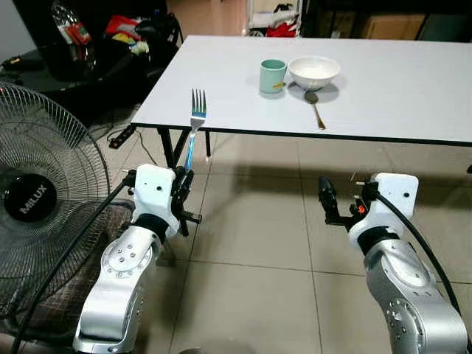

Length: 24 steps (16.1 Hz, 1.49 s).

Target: Setting the table

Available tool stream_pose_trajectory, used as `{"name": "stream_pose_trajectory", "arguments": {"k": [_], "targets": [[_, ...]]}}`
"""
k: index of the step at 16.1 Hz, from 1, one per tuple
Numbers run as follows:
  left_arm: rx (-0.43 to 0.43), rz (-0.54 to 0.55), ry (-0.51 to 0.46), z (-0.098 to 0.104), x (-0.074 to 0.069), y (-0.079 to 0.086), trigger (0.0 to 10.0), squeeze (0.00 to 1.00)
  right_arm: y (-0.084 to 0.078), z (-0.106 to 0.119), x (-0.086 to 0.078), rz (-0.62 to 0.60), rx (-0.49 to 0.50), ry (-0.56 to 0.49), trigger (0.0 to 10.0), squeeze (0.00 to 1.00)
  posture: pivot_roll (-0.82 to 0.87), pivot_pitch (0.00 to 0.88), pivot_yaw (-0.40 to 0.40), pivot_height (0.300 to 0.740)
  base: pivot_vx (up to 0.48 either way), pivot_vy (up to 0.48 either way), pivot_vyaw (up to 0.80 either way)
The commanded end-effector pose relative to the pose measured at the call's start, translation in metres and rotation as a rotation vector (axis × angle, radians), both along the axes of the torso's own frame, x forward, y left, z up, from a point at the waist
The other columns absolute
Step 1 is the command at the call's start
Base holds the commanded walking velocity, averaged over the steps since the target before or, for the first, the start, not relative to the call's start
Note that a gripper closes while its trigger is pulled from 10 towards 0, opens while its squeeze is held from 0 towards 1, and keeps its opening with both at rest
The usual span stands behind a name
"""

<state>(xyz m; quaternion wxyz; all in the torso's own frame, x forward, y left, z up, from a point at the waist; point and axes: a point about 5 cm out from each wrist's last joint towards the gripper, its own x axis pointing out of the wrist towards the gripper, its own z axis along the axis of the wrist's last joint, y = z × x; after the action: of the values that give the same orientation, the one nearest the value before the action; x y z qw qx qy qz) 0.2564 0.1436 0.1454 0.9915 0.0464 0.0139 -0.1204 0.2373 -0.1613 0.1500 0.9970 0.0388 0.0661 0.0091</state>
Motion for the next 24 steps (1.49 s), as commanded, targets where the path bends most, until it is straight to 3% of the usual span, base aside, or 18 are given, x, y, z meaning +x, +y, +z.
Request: {"name": "stream_pose_trajectory", "arguments": {"k": [1, 6, 16, 20, 24], "targets": [[0.022, -0.002, -0.039, 0.0066, -0.0002, 0.0009, 10.0, 0.00, 0.0006, -0.0013, 0.0013, 0.005, 0.003, 0.009, 10.0, 0.00, -0.01, 0.000, 0.050, 0.740, 0.000, 0.000, 0.00], [0.032, -0.001, -0.043, 0.0065, -0.0007, -0.0004, 10.0, 0.00, 0.0009, -0.0006, 0.0017, 0.009, -0.001, 0.007, 10.0, 0.00, -0.01, 0.000, 0.050, 0.740, 0.000, -0.377, 0.00], [-0.018, 0.037, -0.016, 0.0052, 0.0007, 0.0051, 10.0, 0.00, 0.0039, -0.0028, 0.0040, 0.049, -0.033, 0.020, 10.0, 0.00, -0.01, 0.000, 0.051, 0.740, 0.000, 0.000, -0.06], [-0.012, 0.035, -0.018, 0.0054, 0.0011, 0.0044, 10.0, 0.00, 0.0048, -0.0020, 0.0049, 0.056, -0.040, 0.009, 10.0, 0.00, -0.01, 0.000, 0.053, 0.740, 0.255, 0.000, -0.74], [-0.014, 0.030, -0.020, 0.0055, 0.0020, 0.0030, 10.0, 0.00, 0.0043, -0.0011, 0.0051, 0.051, -0.039, 0.005, 10.0, 0.00, -0.02, 0.000, 0.055, 0.740, 0.272, 0.000, 0.00]]}}
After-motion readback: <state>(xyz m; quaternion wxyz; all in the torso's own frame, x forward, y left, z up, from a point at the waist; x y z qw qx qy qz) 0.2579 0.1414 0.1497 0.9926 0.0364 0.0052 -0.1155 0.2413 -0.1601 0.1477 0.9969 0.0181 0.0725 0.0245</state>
